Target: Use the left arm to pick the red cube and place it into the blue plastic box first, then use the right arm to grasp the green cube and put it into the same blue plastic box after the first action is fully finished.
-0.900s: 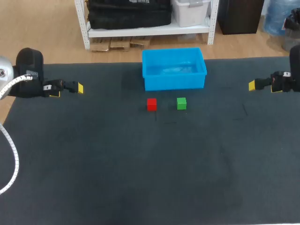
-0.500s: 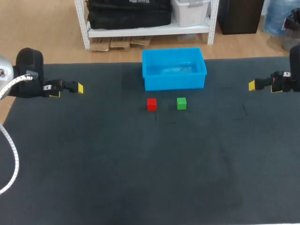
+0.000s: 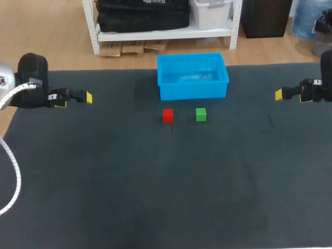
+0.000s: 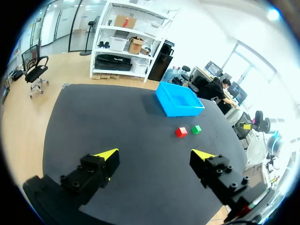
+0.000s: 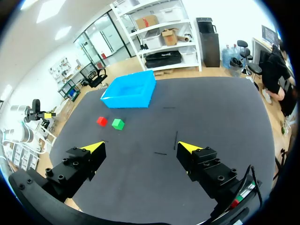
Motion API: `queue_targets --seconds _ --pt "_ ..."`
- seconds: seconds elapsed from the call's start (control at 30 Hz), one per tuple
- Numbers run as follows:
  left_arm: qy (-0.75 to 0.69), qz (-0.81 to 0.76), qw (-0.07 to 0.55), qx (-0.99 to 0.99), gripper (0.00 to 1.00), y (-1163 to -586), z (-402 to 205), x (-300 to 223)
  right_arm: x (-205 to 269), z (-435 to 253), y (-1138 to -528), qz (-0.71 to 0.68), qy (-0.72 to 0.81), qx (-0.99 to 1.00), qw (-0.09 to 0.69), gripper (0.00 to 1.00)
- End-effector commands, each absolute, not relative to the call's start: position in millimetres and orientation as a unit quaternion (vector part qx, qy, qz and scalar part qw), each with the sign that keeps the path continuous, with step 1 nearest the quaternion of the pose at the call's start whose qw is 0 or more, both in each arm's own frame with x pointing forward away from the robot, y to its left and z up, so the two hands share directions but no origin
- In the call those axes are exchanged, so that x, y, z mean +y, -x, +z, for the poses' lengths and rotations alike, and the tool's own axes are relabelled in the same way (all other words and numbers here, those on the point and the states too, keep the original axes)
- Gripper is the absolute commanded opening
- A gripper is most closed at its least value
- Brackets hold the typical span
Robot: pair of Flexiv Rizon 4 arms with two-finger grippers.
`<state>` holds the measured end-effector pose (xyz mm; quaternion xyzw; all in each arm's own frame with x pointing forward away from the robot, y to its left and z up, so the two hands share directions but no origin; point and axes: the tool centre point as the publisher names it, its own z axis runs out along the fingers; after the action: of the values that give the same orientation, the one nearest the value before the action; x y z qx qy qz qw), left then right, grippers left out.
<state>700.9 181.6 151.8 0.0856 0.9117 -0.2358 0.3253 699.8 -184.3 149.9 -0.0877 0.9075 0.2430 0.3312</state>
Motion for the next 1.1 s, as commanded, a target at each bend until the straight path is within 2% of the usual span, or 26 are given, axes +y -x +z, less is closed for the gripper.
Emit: queue_targets --seconds 0.03,1.1 --pt "-0.086 -0.24 0.327 0.91 1.0 -701 150 183 -185 150 -700 0.243 0.088 0.908 0.331 1.0" --pt "-0.069 -0.189 0.288 0.936 1.0 -708 165 162 -185 150 -700 0.243 0.088 0.908 0.331 1.0"
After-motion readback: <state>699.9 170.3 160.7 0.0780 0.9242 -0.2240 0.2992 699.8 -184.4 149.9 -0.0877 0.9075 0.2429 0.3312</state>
